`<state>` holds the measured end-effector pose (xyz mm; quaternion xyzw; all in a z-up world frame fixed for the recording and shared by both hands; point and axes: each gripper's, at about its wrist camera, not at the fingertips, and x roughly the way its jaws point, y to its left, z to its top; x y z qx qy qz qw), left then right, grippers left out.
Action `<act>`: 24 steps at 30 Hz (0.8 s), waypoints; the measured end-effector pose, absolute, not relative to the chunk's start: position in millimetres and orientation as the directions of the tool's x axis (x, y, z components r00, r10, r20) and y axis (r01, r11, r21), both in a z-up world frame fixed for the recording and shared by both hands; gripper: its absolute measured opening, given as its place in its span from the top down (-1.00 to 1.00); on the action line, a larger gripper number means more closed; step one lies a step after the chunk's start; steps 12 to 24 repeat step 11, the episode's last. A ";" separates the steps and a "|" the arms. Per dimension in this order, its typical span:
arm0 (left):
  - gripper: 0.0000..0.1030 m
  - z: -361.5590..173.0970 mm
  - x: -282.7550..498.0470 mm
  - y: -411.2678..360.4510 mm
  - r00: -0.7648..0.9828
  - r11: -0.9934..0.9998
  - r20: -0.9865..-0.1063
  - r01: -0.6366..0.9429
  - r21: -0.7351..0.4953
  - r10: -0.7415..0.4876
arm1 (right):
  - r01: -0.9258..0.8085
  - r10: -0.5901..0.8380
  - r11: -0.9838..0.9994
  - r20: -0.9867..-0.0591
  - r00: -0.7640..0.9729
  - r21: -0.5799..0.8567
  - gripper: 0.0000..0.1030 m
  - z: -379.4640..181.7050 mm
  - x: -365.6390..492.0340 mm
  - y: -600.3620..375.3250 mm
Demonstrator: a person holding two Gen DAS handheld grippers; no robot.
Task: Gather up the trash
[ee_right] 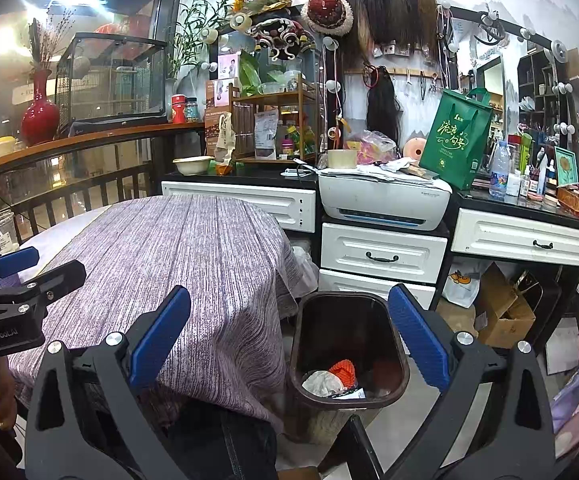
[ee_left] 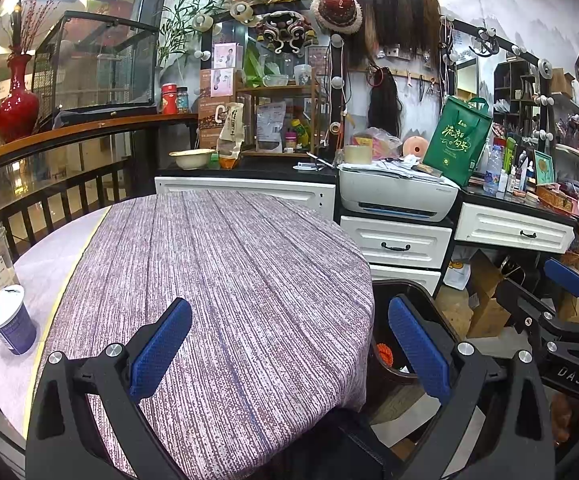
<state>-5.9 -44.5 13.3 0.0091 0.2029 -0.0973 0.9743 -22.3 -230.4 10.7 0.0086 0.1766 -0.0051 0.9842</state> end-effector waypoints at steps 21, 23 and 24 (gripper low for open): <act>-0.89 16.3 3.9 -40.6 0.893 0.981 -0.409 0.191 -0.031 -0.187 | 0.013 -0.007 1.000 -0.349 0.937 0.015 -0.89 11.0 -21.8 -230.3; -0.89 16.3 3.9 -40.6 0.893 0.981 -0.409 0.191 -0.031 -0.187 | 0.013 -0.007 1.000 -0.349 0.937 0.015 -0.89 11.0 -21.8 -230.3; -0.89 16.3 3.9 -40.6 0.893 0.981 -0.409 0.191 -0.031 -0.187 | 0.013 -0.007 1.000 -0.349 0.937 0.015 -0.89 11.0 -21.8 -230.3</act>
